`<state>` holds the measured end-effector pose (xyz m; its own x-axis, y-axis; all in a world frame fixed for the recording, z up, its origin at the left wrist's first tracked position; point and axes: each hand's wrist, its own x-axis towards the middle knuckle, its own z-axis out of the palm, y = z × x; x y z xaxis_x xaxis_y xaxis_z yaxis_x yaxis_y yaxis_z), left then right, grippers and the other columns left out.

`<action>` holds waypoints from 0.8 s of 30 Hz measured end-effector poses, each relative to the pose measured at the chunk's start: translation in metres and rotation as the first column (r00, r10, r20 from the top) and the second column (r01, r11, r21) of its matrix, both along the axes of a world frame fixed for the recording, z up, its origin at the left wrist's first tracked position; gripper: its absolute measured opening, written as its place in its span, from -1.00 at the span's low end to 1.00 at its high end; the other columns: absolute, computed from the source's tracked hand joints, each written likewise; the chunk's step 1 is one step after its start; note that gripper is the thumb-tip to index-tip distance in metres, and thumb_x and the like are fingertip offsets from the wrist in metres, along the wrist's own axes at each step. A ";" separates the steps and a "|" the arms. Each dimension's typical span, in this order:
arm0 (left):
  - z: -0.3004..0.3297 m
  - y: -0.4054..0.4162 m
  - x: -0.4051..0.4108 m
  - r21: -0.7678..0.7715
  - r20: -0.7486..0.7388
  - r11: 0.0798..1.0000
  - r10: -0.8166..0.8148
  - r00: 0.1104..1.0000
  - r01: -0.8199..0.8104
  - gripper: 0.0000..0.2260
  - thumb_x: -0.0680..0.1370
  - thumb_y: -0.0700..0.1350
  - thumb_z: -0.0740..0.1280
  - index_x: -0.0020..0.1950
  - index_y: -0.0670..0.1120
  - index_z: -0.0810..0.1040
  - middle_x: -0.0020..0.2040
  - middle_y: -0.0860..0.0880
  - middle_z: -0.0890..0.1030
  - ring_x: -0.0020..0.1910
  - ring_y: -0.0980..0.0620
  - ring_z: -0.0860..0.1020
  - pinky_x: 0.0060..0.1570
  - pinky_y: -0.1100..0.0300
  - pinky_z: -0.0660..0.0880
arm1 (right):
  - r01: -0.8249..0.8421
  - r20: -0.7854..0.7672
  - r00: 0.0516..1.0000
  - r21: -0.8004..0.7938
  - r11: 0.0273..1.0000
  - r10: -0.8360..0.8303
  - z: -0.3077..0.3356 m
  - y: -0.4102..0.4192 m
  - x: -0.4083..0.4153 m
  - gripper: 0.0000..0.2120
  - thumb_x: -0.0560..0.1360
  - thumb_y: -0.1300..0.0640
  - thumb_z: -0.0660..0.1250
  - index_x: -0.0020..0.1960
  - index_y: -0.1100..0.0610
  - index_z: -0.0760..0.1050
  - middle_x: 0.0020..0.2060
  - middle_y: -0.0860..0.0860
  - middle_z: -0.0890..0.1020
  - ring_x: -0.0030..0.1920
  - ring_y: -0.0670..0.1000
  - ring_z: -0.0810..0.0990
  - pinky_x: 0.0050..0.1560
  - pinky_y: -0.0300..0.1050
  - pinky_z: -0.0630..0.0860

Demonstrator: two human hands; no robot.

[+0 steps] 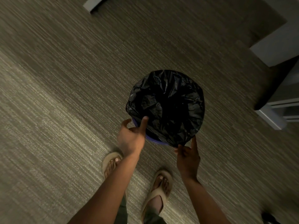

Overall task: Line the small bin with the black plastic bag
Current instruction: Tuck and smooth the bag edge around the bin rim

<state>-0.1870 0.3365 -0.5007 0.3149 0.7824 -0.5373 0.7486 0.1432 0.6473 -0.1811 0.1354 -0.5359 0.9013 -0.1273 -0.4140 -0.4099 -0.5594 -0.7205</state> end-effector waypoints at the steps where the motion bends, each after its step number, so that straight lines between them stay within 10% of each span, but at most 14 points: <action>1: 0.003 -0.002 0.002 0.046 -0.011 0.998 -0.053 0.999 0.054 -0.27 0.34 0.42 0.49 0.33 -0.01 0.53 -0.33 0.22 0.65 -0.33 0.30 0.52 -0.36 0.35 0.39 | 0.007 0.003 1.000 0.002 1.000 -0.007 0.001 0.003 -0.002 -0.27 0.64 0.20 0.35 0.69 0.03 0.06 -0.17 0.13 0.77 -0.16 0.04 0.77 -0.04 -0.11 0.64; 6: 0.003 -0.006 0.019 0.013 -0.013 1.000 0.001 1.000 -0.001 -0.26 0.40 -0.10 0.63 0.52 -0.09 0.41 -0.01 -0.14 0.78 0.04 -0.06 0.71 0.09 0.11 0.60 | 0.049 -0.007 0.999 0.011 0.999 -0.049 0.001 0.010 -0.007 -0.24 0.62 0.22 0.37 0.69 0.06 0.05 -0.23 0.07 0.77 -0.22 -0.07 0.75 -0.08 -0.22 0.61; 9: 0.000 -0.003 0.013 -0.154 0.104 0.978 0.154 0.983 -0.138 -0.29 0.43 -0.31 0.57 0.54 -0.14 0.39 -0.16 -0.05 0.74 -0.14 0.18 0.72 -0.03 0.40 0.59 | 0.057 -0.038 0.998 0.014 0.998 -0.057 -0.001 0.011 -0.008 -0.23 0.62 0.22 0.37 0.70 0.06 0.04 -0.24 0.03 0.77 -0.25 -0.24 0.72 -0.11 -0.38 0.56; 13: -0.012 0.000 -0.012 -0.314 0.168 0.938 0.204 0.965 -0.144 -0.40 0.50 -0.34 0.51 0.47 -0.05 0.40 -0.12 -0.09 0.76 -0.05 0.06 0.73 0.23 0.03 0.63 | 0.098 -0.095 0.991 0.043 0.994 -0.094 -0.008 0.012 -0.008 -0.22 0.62 0.22 0.37 0.70 -0.01 0.02 -0.16 0.10 0.79 -0.15 0.05 0.78 0.06 0.05 0.65; 17: -0.025 0.007 -0.025 -0.349 0.168 0.928 0.197 0.966 -0.129 -0.45 0.51 -0.34 0.50 0.41 0.02 0.44 -0.30 0.08 0.75 -0.21 0.29 0.69 -0.04 0.41 0.58 | 0.125 -0.146 0.983 0.077 0.989 -0.113 -0.014 0.015 -0.008 -0.19 0.62 0.23 0.37 0.70 -0.04 -0.02 -0.12 0.15 0.78 -0.10 0.16 0.77 0.10 0.19 0.65; 24: -0.049 0.019 -0.036 -0.366 0.130 0.925 0.158 0.979 -0.101 -0.58 0.51 -0.41 0.46 0.19 0.05 0.53 -0.14 -0.01 0.72 -0.23 0.20 0.71 -0.21 0.41 0.58 | 0.190 -0.233 0.958 0.091 0.978 -0.165 -0.020 0.021 0.000 -0.20 0.60 0.26 0.39 0.68 -0.06 0.07 -0.08 0.18 0.78 -0.04 0.19 0.77 0.13 0.28 0.63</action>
<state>-0.2226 0.3556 -0.5497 0.3249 0.5887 -0.7402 0.6028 0.4742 0.6417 -0.1810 0.1563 -0.5564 0.7516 -0.2185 -0.6224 -0.6525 -0.3845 -0.6530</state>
